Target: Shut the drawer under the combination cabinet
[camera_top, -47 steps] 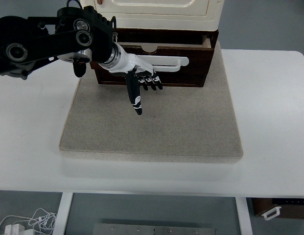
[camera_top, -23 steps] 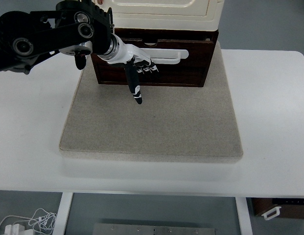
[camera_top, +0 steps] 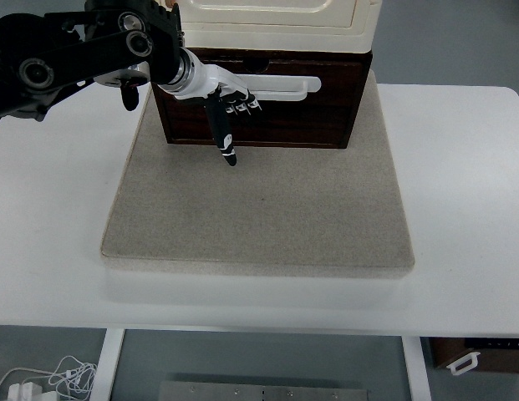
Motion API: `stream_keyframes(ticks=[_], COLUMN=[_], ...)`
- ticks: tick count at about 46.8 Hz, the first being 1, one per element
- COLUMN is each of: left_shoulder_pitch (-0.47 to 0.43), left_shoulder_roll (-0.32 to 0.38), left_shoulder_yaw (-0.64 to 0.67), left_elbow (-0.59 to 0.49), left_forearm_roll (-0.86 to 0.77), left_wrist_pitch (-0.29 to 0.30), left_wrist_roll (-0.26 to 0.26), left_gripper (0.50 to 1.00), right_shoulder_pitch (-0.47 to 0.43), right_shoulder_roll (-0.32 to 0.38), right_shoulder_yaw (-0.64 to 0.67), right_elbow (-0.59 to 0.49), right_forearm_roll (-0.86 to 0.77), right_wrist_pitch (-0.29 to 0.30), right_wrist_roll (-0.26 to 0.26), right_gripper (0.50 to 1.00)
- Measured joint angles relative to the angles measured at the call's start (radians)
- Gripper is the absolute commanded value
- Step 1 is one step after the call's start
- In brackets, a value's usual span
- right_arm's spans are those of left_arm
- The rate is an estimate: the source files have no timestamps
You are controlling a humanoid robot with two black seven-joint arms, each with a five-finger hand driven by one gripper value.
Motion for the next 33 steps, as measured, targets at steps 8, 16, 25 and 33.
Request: stream_keyframes(ticks=[8, 16, 25, 33], left_shoulder_pitch=[0.001, 0.002, 0.007, 0.028], left_shoulder_roll=[0.003, 0.005, 0.003, 0.002], left_shoulder_yaw=[0.001, -0.003, -0.005, -0.062], left_elbow=[0.011, 0.007, -0.004, -0.058], left_forearm_roll=[0.000, -0.006, -0.009, -0.018], left_wrist_pitch=[-0.003, -0.013, -0.026, -0.072], left_wrist_roll=[-0.003, -0.009, -0.012, -0.060], left_gripper=[0.984, 0.990, 0.996, 0.996], right_shoulder_pitch=[0.000, 0.000, 0.000, 0.000], right_shoulder_roll=[0.000, 0.000, 0.000, 0.000], right_shoulder_yaw=[0.000, 0.000, 0.000, 0.001], right_elbow=[0.000, 0.000, 0.000, 0.000], right_forearm_roll=[0.000, 0.000, 0.000, 0.000], right_wrist_pitch=[0.000, 0.000, 0.000, 0.000], right_wrist_roll=[0.000, 0.000, 0.000, 0.000], right_gripper=[0.952, 0.952, 0.952, 0.952])
